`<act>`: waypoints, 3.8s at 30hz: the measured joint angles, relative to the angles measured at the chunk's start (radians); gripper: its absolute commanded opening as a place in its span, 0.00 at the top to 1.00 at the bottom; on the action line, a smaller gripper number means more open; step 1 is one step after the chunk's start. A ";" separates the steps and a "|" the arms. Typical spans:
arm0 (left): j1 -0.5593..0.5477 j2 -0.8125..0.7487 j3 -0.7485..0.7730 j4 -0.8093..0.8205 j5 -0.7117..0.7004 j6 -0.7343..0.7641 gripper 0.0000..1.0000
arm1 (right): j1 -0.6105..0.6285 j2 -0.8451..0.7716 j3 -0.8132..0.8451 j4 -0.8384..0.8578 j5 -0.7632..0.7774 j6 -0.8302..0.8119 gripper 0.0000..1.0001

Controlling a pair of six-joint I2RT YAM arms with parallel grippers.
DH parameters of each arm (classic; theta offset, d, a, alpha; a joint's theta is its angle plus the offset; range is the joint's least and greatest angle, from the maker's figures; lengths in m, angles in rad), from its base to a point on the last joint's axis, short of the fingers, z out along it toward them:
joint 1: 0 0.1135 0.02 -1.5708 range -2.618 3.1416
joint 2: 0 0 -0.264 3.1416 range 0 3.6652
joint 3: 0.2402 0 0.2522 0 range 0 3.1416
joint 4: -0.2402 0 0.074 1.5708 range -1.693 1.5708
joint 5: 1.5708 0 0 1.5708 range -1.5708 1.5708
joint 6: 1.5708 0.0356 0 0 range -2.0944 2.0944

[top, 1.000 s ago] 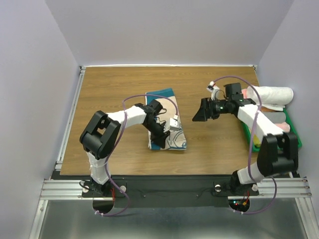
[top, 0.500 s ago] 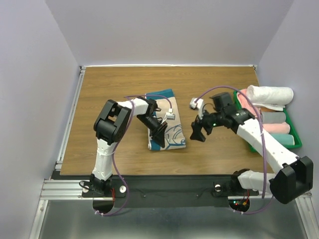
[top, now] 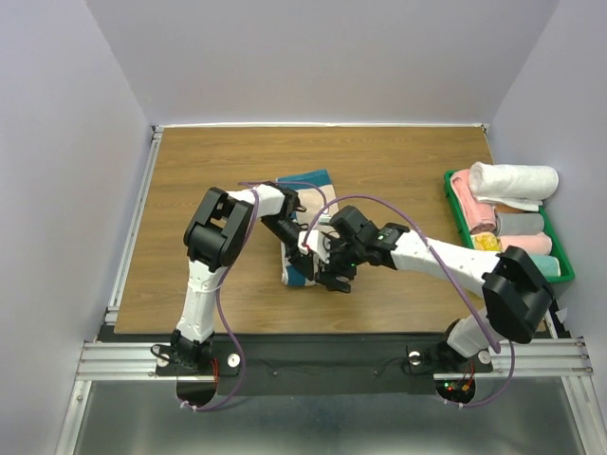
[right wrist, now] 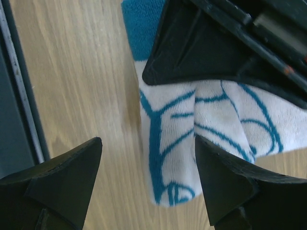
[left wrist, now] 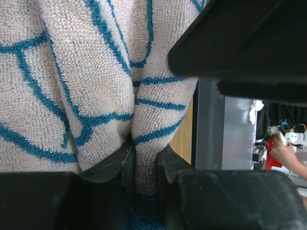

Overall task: Roll the towels
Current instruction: Roll the towel

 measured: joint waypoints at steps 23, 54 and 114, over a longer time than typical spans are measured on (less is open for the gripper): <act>0.044 -0.149 -0.091 0.021 -0.068 0.024 0.43 | 0.007 0.140 -0.086 0.215 -0.087 0.071 0.99; -0.430 -1.275 -0.824 0.634 -0.889 -0.030 0.06 | -0.197 0.684 0.277 -0.196 -0.818 0.382 0.99; -0.419 -0.695 -0.621 0.723 -0.825 0.003 1.00 | -0.522 0.629 0.537 -0.478 -0.536 0.269 0.38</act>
